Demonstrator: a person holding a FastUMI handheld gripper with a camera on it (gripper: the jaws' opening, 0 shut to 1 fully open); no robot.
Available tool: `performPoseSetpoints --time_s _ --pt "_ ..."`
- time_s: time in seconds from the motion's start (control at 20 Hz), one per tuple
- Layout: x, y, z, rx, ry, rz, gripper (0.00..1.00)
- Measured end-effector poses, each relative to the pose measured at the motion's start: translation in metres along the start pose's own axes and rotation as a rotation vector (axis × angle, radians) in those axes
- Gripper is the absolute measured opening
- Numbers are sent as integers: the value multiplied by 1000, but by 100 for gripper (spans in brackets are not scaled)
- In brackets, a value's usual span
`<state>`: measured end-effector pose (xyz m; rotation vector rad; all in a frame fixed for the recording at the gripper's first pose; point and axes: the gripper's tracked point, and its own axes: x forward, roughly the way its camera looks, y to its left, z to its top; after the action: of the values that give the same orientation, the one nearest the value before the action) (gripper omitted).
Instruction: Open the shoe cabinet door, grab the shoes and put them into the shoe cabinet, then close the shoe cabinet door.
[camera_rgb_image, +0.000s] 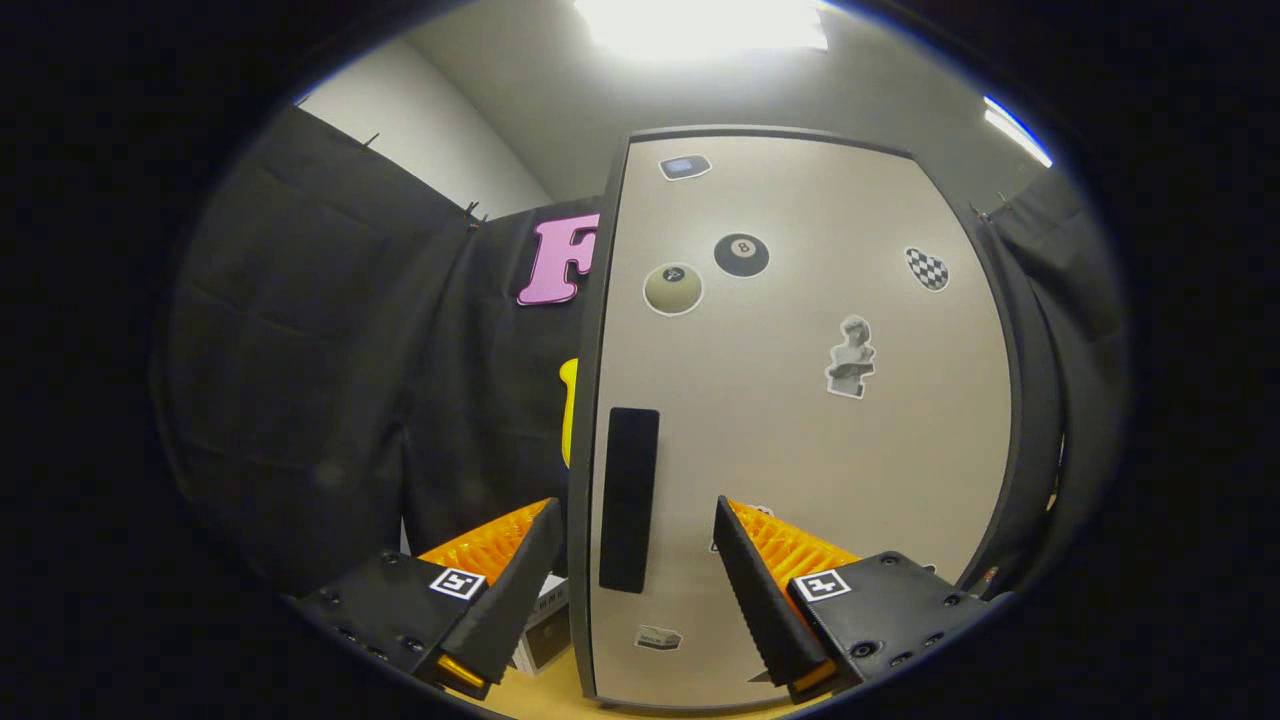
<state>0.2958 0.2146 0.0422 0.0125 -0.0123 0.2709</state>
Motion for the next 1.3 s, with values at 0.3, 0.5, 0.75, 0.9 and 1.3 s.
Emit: performPoseSetpoints --time_s 0.3,0.5,0.75,0.9,1.3 --pt "29 5 -6 11 32 10 80" --pt "43 7 -16 38 84 5 56" --pt "45 8 -16 47 103 -13 29" --pt "41 9 -17 68 117 13 16" --pt "-5 23 -5 76 133 157 16"
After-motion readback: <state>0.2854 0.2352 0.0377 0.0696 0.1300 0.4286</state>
